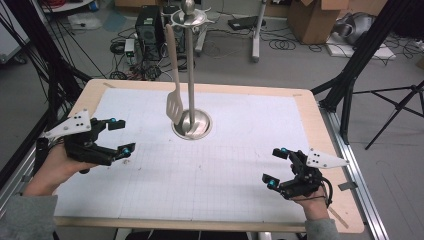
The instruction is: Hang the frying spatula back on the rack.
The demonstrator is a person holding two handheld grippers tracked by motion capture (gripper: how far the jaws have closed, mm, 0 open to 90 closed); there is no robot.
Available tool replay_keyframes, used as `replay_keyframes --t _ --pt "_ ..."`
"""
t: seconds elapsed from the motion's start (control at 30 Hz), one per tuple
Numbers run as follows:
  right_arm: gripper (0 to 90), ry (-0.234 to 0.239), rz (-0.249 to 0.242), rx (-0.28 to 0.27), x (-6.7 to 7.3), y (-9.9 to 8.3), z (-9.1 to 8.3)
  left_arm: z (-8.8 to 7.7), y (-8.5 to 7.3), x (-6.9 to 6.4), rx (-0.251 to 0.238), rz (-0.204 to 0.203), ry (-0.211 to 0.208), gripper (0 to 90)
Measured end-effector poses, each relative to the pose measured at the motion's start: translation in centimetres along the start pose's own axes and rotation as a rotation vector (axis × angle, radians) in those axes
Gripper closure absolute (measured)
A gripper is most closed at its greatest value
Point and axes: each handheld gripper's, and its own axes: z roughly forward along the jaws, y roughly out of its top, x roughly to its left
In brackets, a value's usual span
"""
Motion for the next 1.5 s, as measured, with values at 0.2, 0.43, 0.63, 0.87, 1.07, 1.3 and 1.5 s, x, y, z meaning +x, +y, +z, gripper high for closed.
replay_keyframes --t 0.2,0.43,0.63,0.87,1.07,1.3,1.5 --pt "1.1 -0.012 -0.017 0.004 0.1 0.1 -0.2 -0.8 -1.2 -0.3 -0.019 -0.033 0.027 17.5" --pt "1.1 -0.014 -0.019 -0.01 0.0 0.2 -0.3 -1.7 -2.2 -0.1 -0.023 -0.026 0.078 17.5" --pt "1.1 -0.012 -0.02 -0.004 0.0 0.2 -0.2 -2.6 -3.3 0.4 -0.055 -0.029 0.118 17.2" --pt "1.1 -0.014 -0.022 -0.005 0.1 0.2 -0.2 -3.4 -4.5 0.7 -0.093 -0.051 0.149 17.2" --pt "1.1 -0.008 -0.023 -0.007 0.1 0.2 -0.2 -3.6 -5.8 1.0 -0.094 -0.06 0.221 17.2" --pt "1.1 -0.017 -0.02 -0.017 0.2 0.3 -0.2 -4.7 -6.3 0.8 -0.096 -0.052 0.255 17.2" --pt "1.1 -0.022 -0.032 -0.029 0.2 0.4 0.1 -5.4 -7.0 1.0 -0.07 -0.049 0.291 17.1"
